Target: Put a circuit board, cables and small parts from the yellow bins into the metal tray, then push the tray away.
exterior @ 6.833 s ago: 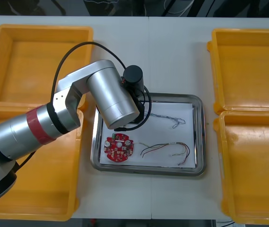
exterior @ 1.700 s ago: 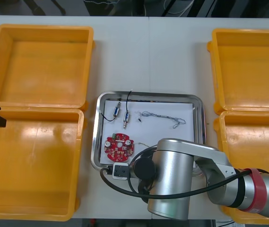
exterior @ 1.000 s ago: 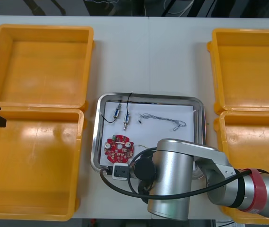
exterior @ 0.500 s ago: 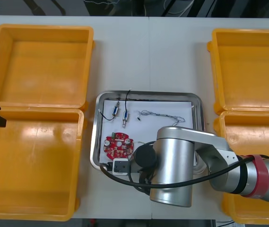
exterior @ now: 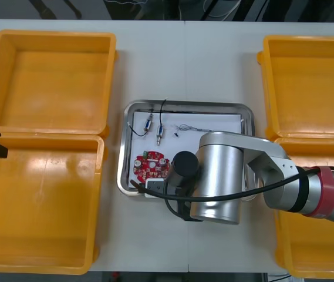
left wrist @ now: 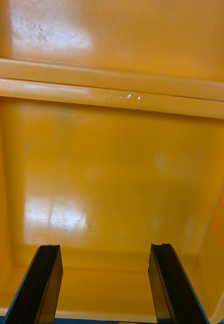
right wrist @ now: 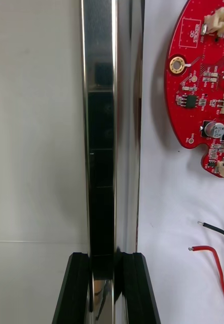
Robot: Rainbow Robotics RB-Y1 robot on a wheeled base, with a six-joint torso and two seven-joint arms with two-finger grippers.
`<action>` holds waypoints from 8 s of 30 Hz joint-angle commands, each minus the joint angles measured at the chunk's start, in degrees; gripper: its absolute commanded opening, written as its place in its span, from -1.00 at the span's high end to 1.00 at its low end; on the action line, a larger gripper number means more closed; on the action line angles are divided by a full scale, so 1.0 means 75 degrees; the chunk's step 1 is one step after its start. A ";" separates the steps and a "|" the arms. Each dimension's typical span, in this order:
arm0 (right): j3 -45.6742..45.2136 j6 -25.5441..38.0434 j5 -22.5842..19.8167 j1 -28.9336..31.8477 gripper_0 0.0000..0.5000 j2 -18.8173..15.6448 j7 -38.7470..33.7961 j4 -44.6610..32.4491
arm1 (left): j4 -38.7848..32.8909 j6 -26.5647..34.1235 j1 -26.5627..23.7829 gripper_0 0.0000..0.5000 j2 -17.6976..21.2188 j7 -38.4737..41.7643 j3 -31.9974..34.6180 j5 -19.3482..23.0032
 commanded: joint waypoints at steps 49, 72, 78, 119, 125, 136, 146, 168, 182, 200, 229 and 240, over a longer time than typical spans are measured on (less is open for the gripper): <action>-0.1257 -0.1108 -0.1509 -0.2581 1.00 0.0513 0.2942 0.4448 | -0.0197 0.0050 0.0117 -1.00 0.0156 -0.0693 0.0246 -0.0061; -0.1444 -0.1553 -0.1509 -0.3155 1.00 0.0935 0.3657 0.5515 | -0.0197 0.0050 0.0117 -1.00 0.0156 -0.0693 0.0246 -0.0061; -0.1479 -0.1635 -0.1509 -0.3260 1.00 0.0982 0.3833 0.5679 | -0.0197 0.0050 0.0117 -1.00 0.0156 -0.0693 0.0246 -0.0061; -0.1784 -0.2127 -0.1427 -0.3776 -0.76 0.1216 0.4887 0.6827 | -0.0197 0.0050 0.0117 -1.00 0.0156 -0.0693 0.0246 -0.0061; -0.1960 -0.2010 -0.1427 -0.3776 -1.00 0.1216 0.4887 0.6827 | -0.0197 0.0050 0.0117 -1.00 0.0156 -0.0693 0.0246 -0.0061; -0.2546 -0.0241 -0.1673 -0.3635 -1.00 0.1134 0.4454 0.6019 | -0.0197 0.0050 0.0117 -1.00 0.0156 -0.0693 0.0246 -0.0061; -0.3389 0.1599 -0.0818 -0.2370 -1.00 0.0900 0.2802 0.3276 | -0.0197 0.0050 0.0117 -1.00 0.0156 -0.0693 0.0246 -0.0061; -0.6507 0.3106 -0.0490 0.0349 -1.00 -0.0354 -0.0644 -0.1552 | -0.0197 0.0050 0.0117 -1.00 0.0156 -0.0693 0.0246 -0.0061; -0.9565 0.3106 -0.0935 0.2576 -1.00 -0.1538 -0.1593 -0.2337 | -0.0197 0.0050 0.0117 -1.00 0.0156 -0.0693 0.0246 -0.0061; -1.2671 0.3106 -0.1990 0.4791 -1.00 -0.1760 -0.1769 -0.1938 | -0.0197 0.0050 0.0117 -1.00 0.0156 -0.0693 0.0246 -0.0061; -1.2882 0.3106 -0.2130 0.5775 -1.00 -0.1198 -0.2015 -0.1985 | -0.0197 0.0050 0.0117 -1.00 0.0156 -0.0693 0.0246 -0.0061; -1.2846 0.3106 -0.2119 0.5775 -1.00 -0.1198 -0.2003 -0.2020 | -0.0197 0.0050 0.0117 -1.00 0.0156 -0.0693 0.0246 -0.0061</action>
